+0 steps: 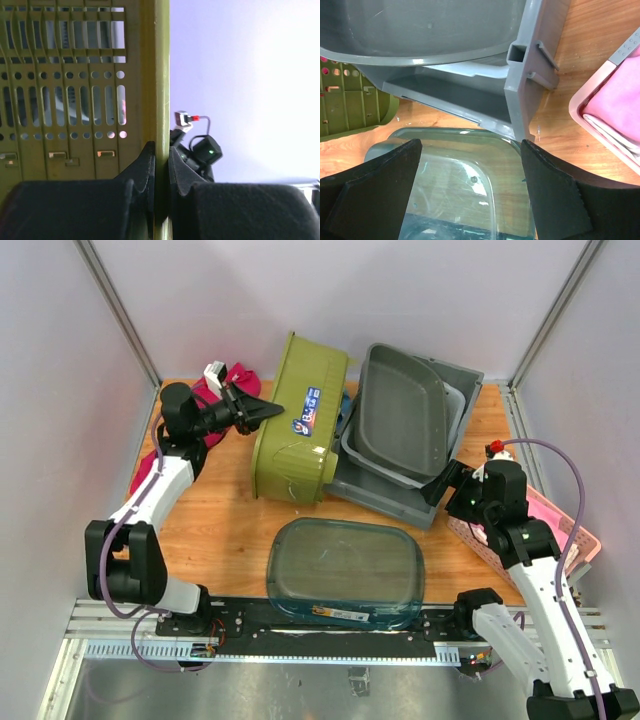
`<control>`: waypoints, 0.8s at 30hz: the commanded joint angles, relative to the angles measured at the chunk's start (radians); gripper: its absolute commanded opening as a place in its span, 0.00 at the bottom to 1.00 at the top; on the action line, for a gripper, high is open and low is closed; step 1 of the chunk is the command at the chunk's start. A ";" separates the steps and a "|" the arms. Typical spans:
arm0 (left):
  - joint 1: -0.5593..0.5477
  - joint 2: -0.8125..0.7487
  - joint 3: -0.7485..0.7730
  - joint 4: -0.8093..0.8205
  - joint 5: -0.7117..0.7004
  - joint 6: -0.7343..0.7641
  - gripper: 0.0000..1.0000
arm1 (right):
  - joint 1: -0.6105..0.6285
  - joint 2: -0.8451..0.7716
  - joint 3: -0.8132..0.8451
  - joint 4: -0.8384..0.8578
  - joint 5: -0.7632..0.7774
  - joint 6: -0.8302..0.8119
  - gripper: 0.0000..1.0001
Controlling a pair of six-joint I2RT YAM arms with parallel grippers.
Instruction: Turn the large container upside down
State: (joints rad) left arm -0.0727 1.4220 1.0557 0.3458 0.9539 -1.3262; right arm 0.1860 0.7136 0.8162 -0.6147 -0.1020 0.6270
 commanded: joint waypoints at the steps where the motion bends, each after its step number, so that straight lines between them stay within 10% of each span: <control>1: 0.041 0.016 -0.061 0.501 0.107 -0.300 0.00 | 0.020 -0.015 -0.005 0.021 -0.014 0.009 0.82; 13: 0.222 0.326 -0.245 1.242 0.195 -0.808 0.00 | 0.021 -0.043 -0.009 0.006 -0.004 0.008 0.82; 18: 0.314 0.335 -0.279 1.078 0.235 -0.628 0.11 | 0.020 -0.036 -0.002 0.006 -0.004 0.008 0.82; 24: 0.426 0.305 -0.231 0.337 0.213 -0.011 0.35 | 0.020 -0.027 0.003 0.006 -0.007 0.007 0.82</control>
State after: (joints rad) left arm 0.3042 1.7329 0.7990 1.2037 1.1481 -1.8072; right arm 0.1860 0.6823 0.8139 -0.6098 -0.1059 0.6281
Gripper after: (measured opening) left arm 0.266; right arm 0.820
